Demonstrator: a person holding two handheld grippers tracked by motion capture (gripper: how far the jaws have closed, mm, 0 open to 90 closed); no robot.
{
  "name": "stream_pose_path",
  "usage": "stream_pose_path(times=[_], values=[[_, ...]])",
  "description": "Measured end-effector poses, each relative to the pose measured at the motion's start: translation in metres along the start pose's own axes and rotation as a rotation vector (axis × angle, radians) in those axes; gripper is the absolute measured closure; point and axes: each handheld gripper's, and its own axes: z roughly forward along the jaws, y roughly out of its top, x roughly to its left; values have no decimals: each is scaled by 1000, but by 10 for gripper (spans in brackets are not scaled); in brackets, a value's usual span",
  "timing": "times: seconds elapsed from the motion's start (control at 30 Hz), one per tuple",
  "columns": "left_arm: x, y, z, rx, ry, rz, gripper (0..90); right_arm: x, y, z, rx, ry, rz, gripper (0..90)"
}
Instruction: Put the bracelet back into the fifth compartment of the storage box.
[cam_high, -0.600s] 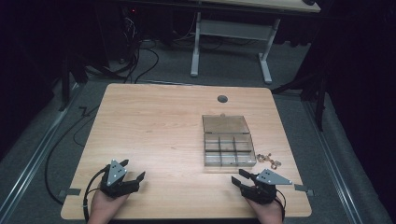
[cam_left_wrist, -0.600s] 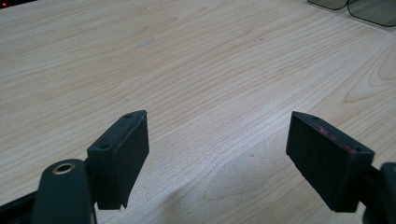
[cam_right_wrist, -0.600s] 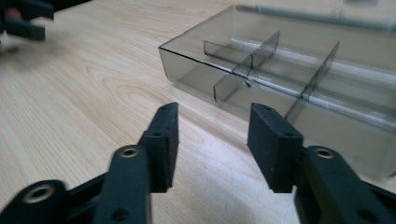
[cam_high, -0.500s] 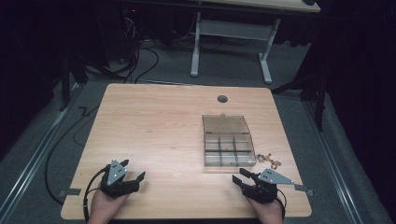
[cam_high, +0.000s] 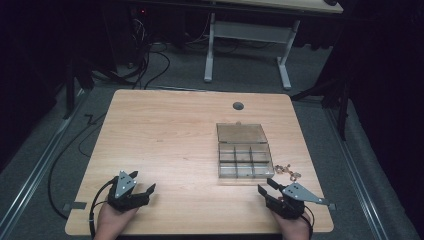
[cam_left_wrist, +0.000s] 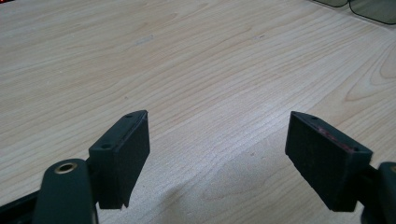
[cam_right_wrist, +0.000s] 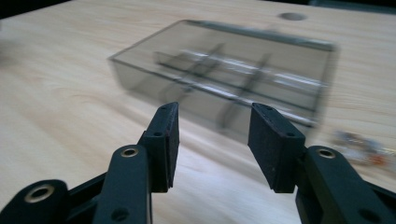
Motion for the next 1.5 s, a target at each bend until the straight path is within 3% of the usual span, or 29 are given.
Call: stream_pose_path(times=[0.07,0.1,0.17,0.2,0.23,0.27,0.43,0.5,0.57,0.6,0.67,0.7,0.83,0.93,1.13,1.2,1.27,1.33,1.5], values=[[0,0,0,1,-3,2,222,-11,2,-7,0,-51,18,562],[0,0,0,1,-3,3,222,-19,3,-10,16,-78,50,571],[0,0,0,0,-4,6,222,-35,6,-11,72,-120,80,571],[0,0,0,-1,-4,6,222,-49,8,-10,116,-181,83,575],[0,0,0,-1,-5,8,222,-49,8,-10,116,-181,83,575],[0,0,0,-1,-7,9,221,-61,13,-9,149,-204,110,606],[0,0,0,9,-12,10,221,-77,23,2,199,-229,118,739],[0,0,0,8,-12,12,221,-86,28,21,265,-256,113,820],[0,0,0,9,-13,13,221,-89,28,25,280,-259,117,837],[-1,0,0,8,-13,13,221,-96,27,36,329,-289,125,867],[-1,0,0,8,-13,15,221,-98,26,39,343,-298,126,879],[-1,0,0,8,-13,16,221,-103,23,44,376,-306,133,896],[-1,0,0,7,-14,20,221,-100,21,41,379,-284,127,899],[-1,0,0,9,-15,20,221,-90,15,35,377,-254,108,900],[-2,0,1,12,-10,23,221,-60,0,10,353,-174,98,898],[-2,0,1,12,-9,23,221,-57,-1,7,350,-162,100,898],[-2,0,0,14,-10,25,221,-41,-6,0,350,-124,80,896],[-2,1,1,14,-8,25,221,-35,-7,-3,346,-106,71,894],[-2,1,1,14,-7,24,221,-39,5,-7,311,-138,55,894]])
